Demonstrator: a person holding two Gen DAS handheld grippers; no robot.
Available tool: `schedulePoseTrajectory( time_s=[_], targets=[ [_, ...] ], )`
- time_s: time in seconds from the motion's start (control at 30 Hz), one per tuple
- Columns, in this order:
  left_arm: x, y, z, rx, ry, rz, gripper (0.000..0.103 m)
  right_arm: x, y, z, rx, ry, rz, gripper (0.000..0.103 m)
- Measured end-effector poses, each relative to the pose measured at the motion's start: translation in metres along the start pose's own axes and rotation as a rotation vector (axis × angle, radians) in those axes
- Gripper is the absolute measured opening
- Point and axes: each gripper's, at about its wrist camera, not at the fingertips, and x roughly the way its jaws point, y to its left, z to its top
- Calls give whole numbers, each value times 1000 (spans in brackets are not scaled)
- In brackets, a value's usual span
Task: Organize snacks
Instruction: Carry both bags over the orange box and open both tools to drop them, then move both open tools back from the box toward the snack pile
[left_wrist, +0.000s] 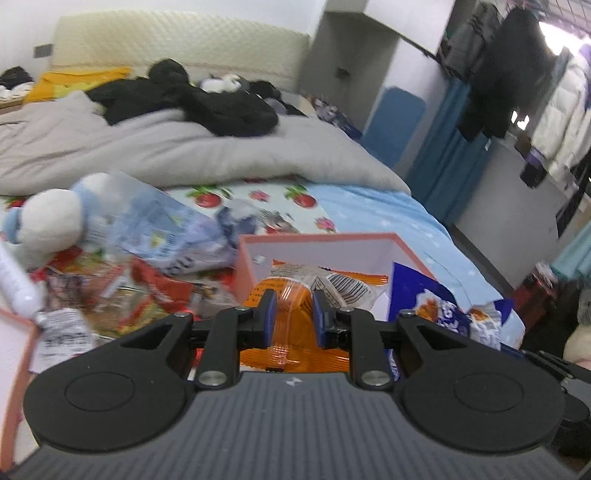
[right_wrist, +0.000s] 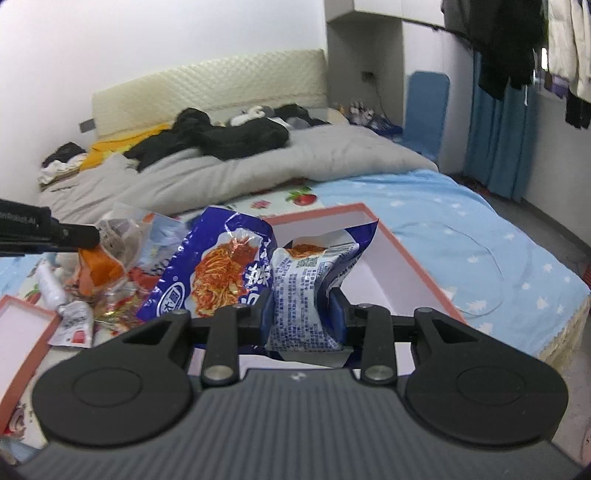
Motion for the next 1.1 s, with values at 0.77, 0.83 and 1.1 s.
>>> schedulePoseTrajectory(
  time_s=[0.77,0.83,1.1],
  targets=[
    [114,-20,-1,66,163,18,45,72,-37,-18,78,168,27,64],
    [103,-20,-1,74,148,14,46,66,-34,-18,77,156,30,65],
    [51,-20,-10,59,95,-1,46,30,-21,-18,101,88,80,65]
  ],
)
